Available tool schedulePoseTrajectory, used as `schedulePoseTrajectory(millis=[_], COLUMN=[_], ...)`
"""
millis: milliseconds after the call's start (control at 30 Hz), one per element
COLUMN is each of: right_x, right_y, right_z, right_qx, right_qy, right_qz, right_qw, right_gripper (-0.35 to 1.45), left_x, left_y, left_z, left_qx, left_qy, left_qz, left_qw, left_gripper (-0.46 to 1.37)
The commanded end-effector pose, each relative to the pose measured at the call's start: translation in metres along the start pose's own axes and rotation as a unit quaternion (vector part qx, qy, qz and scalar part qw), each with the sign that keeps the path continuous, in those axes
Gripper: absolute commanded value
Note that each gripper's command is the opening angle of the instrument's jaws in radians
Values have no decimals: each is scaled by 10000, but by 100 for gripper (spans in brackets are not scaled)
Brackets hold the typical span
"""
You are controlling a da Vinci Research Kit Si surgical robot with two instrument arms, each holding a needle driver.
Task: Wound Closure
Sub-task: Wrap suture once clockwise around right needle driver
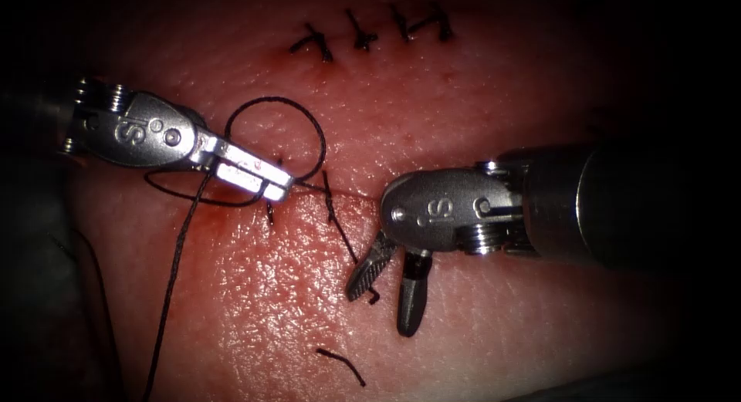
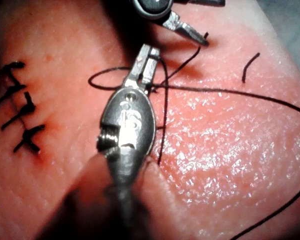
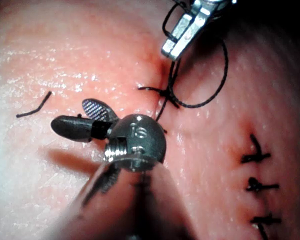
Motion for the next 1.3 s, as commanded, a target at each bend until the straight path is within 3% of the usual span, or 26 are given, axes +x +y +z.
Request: schedulePoseTrajectory(millis=[33, 367, 500, 633, 700, 767, 833, 967, 1133, 1300], right_x=[1, 11, 14, 13, 12, 11, 10, 9, 10, 15], right_y=[0, 8, 22, 38, 42, 47, 54, 63, 72, 87], right_z=[-2, -25, -29, -27, -25, -23, -19, -8, 6, 22], right_qx=[-26, -252, -483, -713, -790, -888, -963, -1142, -1321, -1631], right_qy=[17, 253, 412, 714, 787, 1000, 1349, 1637, 1830, 2262], right_qz=[10, 252, 450, 655, 687, 743, 832, 993, 1156, 1416], right_qw=[10000, 9990, 9970, 9927, 9914, 9882, 9826, 9748, 9673, 9498], right_gripper=[62, 59, 46, 21, 19, 16, -5, -35, -35, -35], left_x=[1, 11, 18, 26, 29, 33, 39, 47, 54, 58], left_y=[-1, -12, -23, -32, -34, -36, -38, -40, -41, -39], left_z=[0, -14, -23, -32, -35, -38, -41, -44, -45, -45], left_qx=[-8, 246, 366, 535, 570, 638, 734, 804, 923, 1090], left_qy=[4, -36, -103, -44, -47, -43, -9, 45, 72, 131], left_qz=[-1, 54, 156, 209, 231, 272, 298, 383, 473, 474], left_qw=[10000, 9997, 9992, 9983, 9981, 9976, 9969, 9960, 9946, 9928], left_gripper=[-35, -35, -35, -35, -35, -35, -35, -35, -35, -35])
